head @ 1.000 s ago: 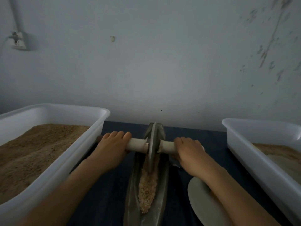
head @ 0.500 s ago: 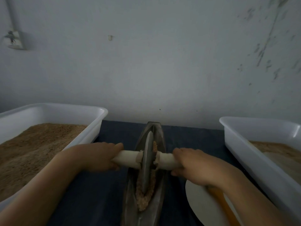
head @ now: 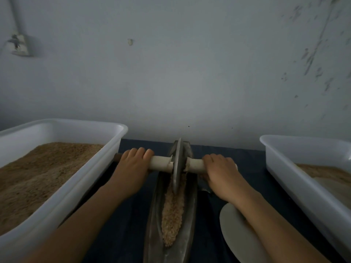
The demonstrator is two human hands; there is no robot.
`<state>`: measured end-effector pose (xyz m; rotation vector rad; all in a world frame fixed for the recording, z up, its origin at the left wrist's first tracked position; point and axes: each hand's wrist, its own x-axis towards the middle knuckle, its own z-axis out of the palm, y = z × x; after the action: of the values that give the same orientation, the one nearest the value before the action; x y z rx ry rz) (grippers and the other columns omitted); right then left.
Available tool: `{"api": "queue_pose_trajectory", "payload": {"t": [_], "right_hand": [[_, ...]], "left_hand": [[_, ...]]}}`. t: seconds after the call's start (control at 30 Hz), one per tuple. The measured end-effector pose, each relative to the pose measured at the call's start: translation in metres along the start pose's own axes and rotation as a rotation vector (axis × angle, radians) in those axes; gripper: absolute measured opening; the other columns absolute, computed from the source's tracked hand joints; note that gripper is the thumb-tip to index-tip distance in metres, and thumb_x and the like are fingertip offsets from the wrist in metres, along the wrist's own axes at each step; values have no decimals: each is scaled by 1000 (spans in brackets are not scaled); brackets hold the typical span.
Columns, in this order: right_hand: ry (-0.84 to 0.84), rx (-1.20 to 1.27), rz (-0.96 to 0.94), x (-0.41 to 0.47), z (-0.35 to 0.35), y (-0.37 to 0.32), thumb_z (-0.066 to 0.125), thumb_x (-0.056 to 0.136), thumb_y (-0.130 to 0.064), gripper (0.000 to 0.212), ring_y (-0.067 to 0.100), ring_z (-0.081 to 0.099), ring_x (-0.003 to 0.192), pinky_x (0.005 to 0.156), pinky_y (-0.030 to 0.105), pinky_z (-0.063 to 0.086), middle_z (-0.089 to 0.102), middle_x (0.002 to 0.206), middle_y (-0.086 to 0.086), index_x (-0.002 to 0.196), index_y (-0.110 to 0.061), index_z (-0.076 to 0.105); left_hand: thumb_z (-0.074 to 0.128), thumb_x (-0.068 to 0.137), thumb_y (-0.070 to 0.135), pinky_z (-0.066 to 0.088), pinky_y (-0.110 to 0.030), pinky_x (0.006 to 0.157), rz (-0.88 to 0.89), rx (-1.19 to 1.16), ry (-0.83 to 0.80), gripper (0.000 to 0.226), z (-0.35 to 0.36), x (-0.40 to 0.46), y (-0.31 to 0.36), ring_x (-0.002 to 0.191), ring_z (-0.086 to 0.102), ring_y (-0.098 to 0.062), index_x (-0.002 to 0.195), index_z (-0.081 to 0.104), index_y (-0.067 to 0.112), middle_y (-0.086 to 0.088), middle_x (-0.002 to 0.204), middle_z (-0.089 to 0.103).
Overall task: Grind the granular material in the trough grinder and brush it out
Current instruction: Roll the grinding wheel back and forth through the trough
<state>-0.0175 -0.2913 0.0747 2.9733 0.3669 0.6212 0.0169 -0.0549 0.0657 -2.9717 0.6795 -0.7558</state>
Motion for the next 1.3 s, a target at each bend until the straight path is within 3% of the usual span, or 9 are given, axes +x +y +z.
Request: {"api": "queue_pose_trajectory", "payload": {"t": [0.13,0.33,0.43,0.53,0.67,0.8,0.97,1.13,1.3], "right_hand": [[-73,-16,-38,-6,-8,-3,51,91,-24,22,22,47,100,70,31,20,52,111,2,111,-16,46],[-395,123,-60,-24,-45,-12,50,94,-33,27,18,49,101,73,28,28,51,116,1,114,-16,44],[-543,212,-84,-32,-64,-14,52,93,-38,26,11,44,88,59,21,29,47,99,-5,107,-18,43],[-579,244,-91,-35,-72,-15,52,93,-38,24,8,41,82,53,15,26,39,86,-10,104,-19,41],[-530,241,-57,-26,-64,-15,52,94,-36,25,8,42,79,58,21,30,42,87,-9,109,-17,44],[-334,123,-39,-14,-40,-7,49,95,-34,28,19,50,101,75,29,31,52,115,2,115,-15,45],[-93,46,-18,-3,-12,1,51,91,-24,20,21,48,100,70,31,23,53,112,2,109,-16,47],[58,-9,-17,-4,-5,-6,54,87,-16,25,23,49,98,75,31,26,55,108,5,111,-12,52],[-105,10,-45,-14,-17,-7,47,93,-21,21,20,47,101,73,29,23,51,113,2,113,-15,45]], "left_hand": [[48,93,44,34,-23,96,35,-10,-97,38,-11,-7,-6,110,45,-9,125,36,28,8,124,46],[48,94,39,38,-25,94,136,-32,-467,33,-49,-15,-6,105,47,-8,121,33,28,7,122,49],[49,94,36,38,-23,90,165,-96,-653,25,-65,-17,-7,98,46,-6,107,29,33,8,111,48],[49,94,37,39,-23,86,167,-148,-738,23,-73,-19,-7,95,48,-7,101,28,34,11,101,45],[50,94,36,38,-23,89,147,-161,-627,23,-61,-15,-7,97,46,-6,108,32,31,10,108,47],[47,95,39,38,-27,97,106,-40,-321,32,-36,-11,-6,109,48,-11,122,36,26,5,123,48],[44,94,42,35,-25,97,53,47,-33,37,-5,-3,-6,111,45,-11,127,36,28,7,124,46],[44,94,43,30,-23,99,-8,18,6,38,4,-2,-4,112,45,-11,128,38,26,7,126,46],[48,92,45,34,-24,96,48,4,-114,39,-13,-9,-7,111,46,-8,126,35,30,9,125,47]]}}
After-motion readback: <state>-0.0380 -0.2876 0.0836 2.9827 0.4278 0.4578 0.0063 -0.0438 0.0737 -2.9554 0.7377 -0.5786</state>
